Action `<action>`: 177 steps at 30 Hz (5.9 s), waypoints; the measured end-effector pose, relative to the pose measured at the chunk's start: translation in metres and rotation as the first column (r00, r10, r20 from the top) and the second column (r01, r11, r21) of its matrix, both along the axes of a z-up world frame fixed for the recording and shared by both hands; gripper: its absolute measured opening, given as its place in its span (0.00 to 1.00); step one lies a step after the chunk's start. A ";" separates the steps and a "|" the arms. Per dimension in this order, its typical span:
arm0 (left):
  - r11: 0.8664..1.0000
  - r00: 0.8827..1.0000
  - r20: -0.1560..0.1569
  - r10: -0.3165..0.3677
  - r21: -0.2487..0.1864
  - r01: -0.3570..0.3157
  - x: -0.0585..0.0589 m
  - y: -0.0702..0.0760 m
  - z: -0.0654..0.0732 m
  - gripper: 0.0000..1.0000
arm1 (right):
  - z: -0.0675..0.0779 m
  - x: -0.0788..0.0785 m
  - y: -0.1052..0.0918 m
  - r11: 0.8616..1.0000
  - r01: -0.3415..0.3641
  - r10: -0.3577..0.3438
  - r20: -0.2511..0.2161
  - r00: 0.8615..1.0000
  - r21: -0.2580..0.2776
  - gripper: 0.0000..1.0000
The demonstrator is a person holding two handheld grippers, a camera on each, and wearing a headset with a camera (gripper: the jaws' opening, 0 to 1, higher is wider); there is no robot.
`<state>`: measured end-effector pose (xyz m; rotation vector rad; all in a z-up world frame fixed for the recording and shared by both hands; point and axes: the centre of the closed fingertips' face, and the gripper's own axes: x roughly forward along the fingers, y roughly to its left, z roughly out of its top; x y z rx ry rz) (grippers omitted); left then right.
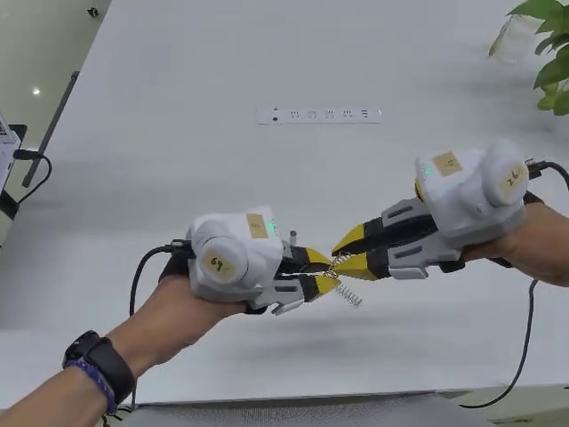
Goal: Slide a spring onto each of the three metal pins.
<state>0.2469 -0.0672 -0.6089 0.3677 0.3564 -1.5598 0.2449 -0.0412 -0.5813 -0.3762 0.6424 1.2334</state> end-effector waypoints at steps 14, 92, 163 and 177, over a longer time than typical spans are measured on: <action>0.999 1.000 0.014 -0.015 -0.040 0.016 0.000 -0.011 0.015 0.02 | 0.013 -0.001 -0.012 0.964 -0.178 0.185 0.018 0.983 -0.199 0.15; 0.999 1.000 -0.023 -0.019 -0.030 0.019 0.001 -0.014 0.006 0.10 | -0.013 -0.001 -0.022 0.883 -0.299 0.313 -0.021 0.950 -0.361 0.08; 0.833 0.831 -0.082 0.550 0.114 -0.541 0.054 0.204 -0.044 0.59 | -0.102 0.094 -0.038 0.860 -0.146 0.133 -0.062 0.989 -0.489 0.08; 0.827 0.826 -0.076 0.559 0.124 -0.548 0.052 0.212 -0.044 0.63 | -0.110 0.113 -0.023 0.856 -0.149 0.141 -0.055 0.989 -0.496 0.08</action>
